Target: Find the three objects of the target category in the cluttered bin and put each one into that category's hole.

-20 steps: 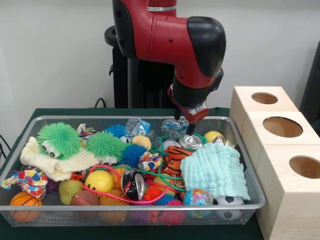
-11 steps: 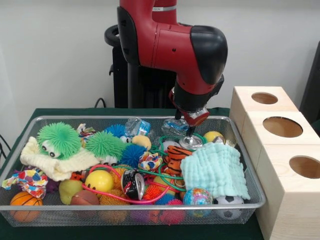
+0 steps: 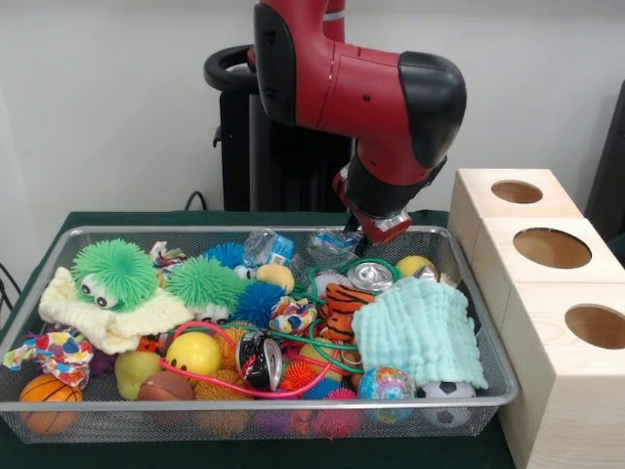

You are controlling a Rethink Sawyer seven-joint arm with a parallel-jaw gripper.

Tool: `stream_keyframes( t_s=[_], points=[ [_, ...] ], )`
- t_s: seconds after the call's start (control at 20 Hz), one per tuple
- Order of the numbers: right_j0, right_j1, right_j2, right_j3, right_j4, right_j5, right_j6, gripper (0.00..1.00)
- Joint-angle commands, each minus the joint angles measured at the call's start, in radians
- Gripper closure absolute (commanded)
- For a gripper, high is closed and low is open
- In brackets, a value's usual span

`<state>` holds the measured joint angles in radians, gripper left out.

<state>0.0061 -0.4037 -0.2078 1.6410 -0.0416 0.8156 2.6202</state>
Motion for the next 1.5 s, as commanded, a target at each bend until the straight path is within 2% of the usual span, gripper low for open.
stream_keyframes(
  t_s=[0.05, 0.4, 0.6, 0.85, 1.15, 1.35, 1.5],
  points=[
    [0.041, 0.146, -0.119, -0.013, -0.072, 0.215, 0.158, 1.0],
    [0.063, 0.111, -0.157, -0.038, -0.052, 0.27, 0.125, 1.0],
    [0.061, 0.043, -0.182, -0.079, -0.072, 0.286, 0.058, 1.0],
    [0.016, -0.046, -0.146, -0.135, -0.053, 0.261, -0.024, 1.0],
    [-0.009, -0.113, -0.123, -0.178, -0.028, 0.316, -0.02, 1.0],
    [-0.026, -0.152, -0.067, -0.149, 0.105, 0.29, 0.11, 1.0],
    [-0.029, -0.181, -0.029, -0.127, 0.192, 0.291, 0.15, 1.0]
  ],
)
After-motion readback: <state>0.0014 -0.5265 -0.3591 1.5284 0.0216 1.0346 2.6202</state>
